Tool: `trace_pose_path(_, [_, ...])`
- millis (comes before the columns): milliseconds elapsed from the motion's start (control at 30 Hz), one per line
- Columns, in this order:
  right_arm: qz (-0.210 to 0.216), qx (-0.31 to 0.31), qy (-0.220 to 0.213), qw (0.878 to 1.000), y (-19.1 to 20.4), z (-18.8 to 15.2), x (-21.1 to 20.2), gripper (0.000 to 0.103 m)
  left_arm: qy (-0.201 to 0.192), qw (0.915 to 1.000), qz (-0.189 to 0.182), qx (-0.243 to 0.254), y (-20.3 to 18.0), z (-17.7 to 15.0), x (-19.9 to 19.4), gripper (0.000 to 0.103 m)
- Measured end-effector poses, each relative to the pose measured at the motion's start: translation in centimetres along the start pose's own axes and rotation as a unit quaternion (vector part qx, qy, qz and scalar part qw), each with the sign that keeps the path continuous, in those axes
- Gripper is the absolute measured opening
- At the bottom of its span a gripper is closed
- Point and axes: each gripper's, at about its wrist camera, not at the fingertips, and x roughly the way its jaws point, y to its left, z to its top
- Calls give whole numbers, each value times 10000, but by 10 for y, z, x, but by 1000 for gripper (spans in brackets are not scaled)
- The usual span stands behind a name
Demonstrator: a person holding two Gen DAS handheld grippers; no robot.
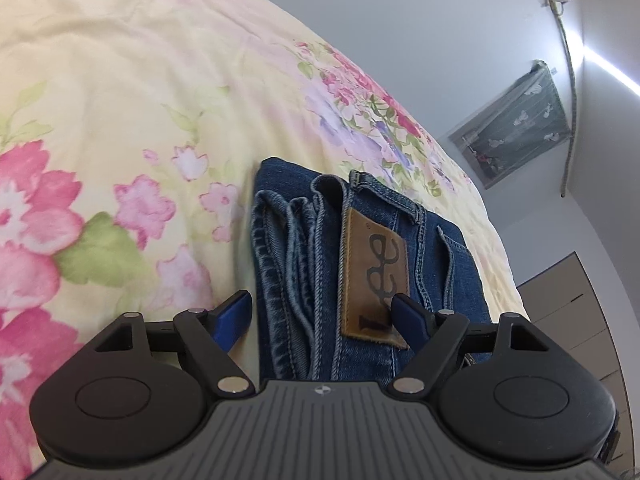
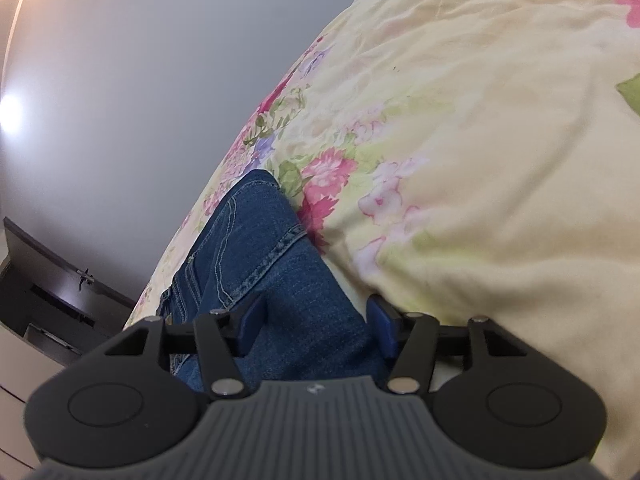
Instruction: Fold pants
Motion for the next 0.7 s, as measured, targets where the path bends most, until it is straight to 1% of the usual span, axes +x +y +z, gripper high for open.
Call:
trace_pose_path(33, [158, 26, 120, 9998, -4, 6, 4, 47, 23, 10000, -25, 53, -2, 1, 2, 84])
trace_pose_path(67, [260, 83, 250, 9993, -7, 12, 8, 45, 32, 10000, -27, 73, -3, 2, 3, 82])
trace_pose_path(133, [367, 123, 502, 9980, -7, 21, 13, 42, 31, 10000, -46, 53, -4, 3, 3, 71])
trace_pose_path(167, [378, 79, 598, 9975, -6, 25, 13, 39, 36, 10000, -53, 51, -5, 3, 2, 67])
trace_pose_path(233, [354, -85, 747, 9965, 1, 30, 13, 35, 42, 9999, -15, 109, -7, 5, -1, 55])
trace_pose_path(267, [314, -195, 807, 9961, 6, 33, 13, 32, 51, 9998, 28, 164, -9, 6, -2, 52])
trace_pose_path(333, [189, -431, 896, 9949, 18, 38, 12, 30, 57, 9996, 101, 256, -13, 8, -4, 43])
trace_pose_path(400, [69, -691, 942, 9931, 31, 41, 9, 29, 68, 9994, 147, 316, -16, 11, -7, 37])
trace_pose_path(433, [26, -764, 961, 9924, 38, 43, 8, 28, 80, 9994, 143, 303, -17, 12, -10, 34])
trace_pose_path(567, [-5, -959, 1017, 9902, 60, 48, -2, 26, 89, 9990, 189, 386, -25, 15, -20, 30])
trace_pose_path(700, [-141, -1176, 1267, 9848, 86, 39, -13, 25, 263, 9974, 274, 608, -33, 13, -41, 28])
